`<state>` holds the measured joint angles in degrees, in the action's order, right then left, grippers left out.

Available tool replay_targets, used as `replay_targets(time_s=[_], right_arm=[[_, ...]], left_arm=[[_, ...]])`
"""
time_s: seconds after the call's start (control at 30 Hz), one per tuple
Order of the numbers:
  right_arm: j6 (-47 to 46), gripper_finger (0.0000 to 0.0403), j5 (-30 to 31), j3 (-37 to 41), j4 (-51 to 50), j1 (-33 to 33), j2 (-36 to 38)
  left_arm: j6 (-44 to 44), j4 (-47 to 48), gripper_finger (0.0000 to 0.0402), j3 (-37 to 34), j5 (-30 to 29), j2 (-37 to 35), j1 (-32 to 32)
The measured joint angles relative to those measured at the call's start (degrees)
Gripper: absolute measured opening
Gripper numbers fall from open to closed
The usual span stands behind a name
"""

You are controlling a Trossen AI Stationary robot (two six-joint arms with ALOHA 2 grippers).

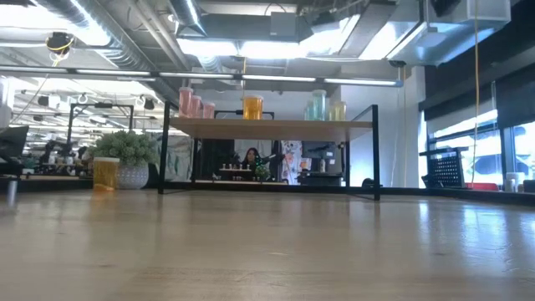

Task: Pick and place medicine bottles onto shelf by color
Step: Put the yellow medicine bottle on the shelf, aligned with the other yellow medicine bottle

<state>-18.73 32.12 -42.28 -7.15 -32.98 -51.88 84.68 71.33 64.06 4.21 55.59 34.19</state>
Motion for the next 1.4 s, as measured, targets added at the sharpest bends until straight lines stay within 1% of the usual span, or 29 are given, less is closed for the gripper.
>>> replay_targets(time_s=[0.17,0.3,0.37,0.47,0.53,0.67,0.93,1.1,1.23,1.33,1.4], right_arm=[[-3.86,0.0144,-3.01,-7.81,-14.55,2.09,-0.26],[-5.21,0.0144,-5.2,-14.62,-22.37,4.02,-0.67],[-4.84,0.0144,-5.34,-17.11,-24.16,4.76,-1.26],[-1.71,0.0144,-5.81,-20.19,-25.65,5.58,-2.15],[0.49,0.0144,-6.84,-21.67,-25.49,6.02,-2.74],[2.55,0.0144,-6.97,-23.52,-25.6,7.06,-3.85],[2.5,0.0144,-8.89,-23.78,-25.55,9.7,-5.15],[2.45,0.0144,-10.45,-23.78,-25.29,11.49,-5.93],[2.55,0.0144,-11.38,-23.78,-25.27,12.58,-6.65],[2.53,0.0144,-11.42,-23.78,-25.25,13.32,-6.94],[2.56,0.0144,-13.69,-23.78,-25.3,13.86,-7.03]], left_arm=[[12.78,-0.99,0.0156,-2.3,-0.07,0.87,6.24],[24.12,-3.4,0.0156,-5.04,-0.09,2.57,10.06],[27.33,-6.0,0.0156,-6.64,-0.07,3.65,12.02],[29.64,-12.04,0.0156,-9.09,-0.02,5.53,14.49],[30.02,-15.92,0.0156,-10.4,-0.13,6.98,16.12],[26.49,-21.01,0.0156,-11.83,-0.02,10.69,19.42],[20.83,-23.1,0.0156,-11.94,-0.05,17.61,23.74],[21.9,-27.03,0.0156,-11.94,0.78,20.96,25.54],[22.58,-27.91,0.0156,-11.94,3.49,22.98,25.67],[21.75,-27.76,0.0156,-11.94,3.73,23.75,25.67],[20.76,-27.74,0.0156,-11.94,3.71,23.89,25.67]])
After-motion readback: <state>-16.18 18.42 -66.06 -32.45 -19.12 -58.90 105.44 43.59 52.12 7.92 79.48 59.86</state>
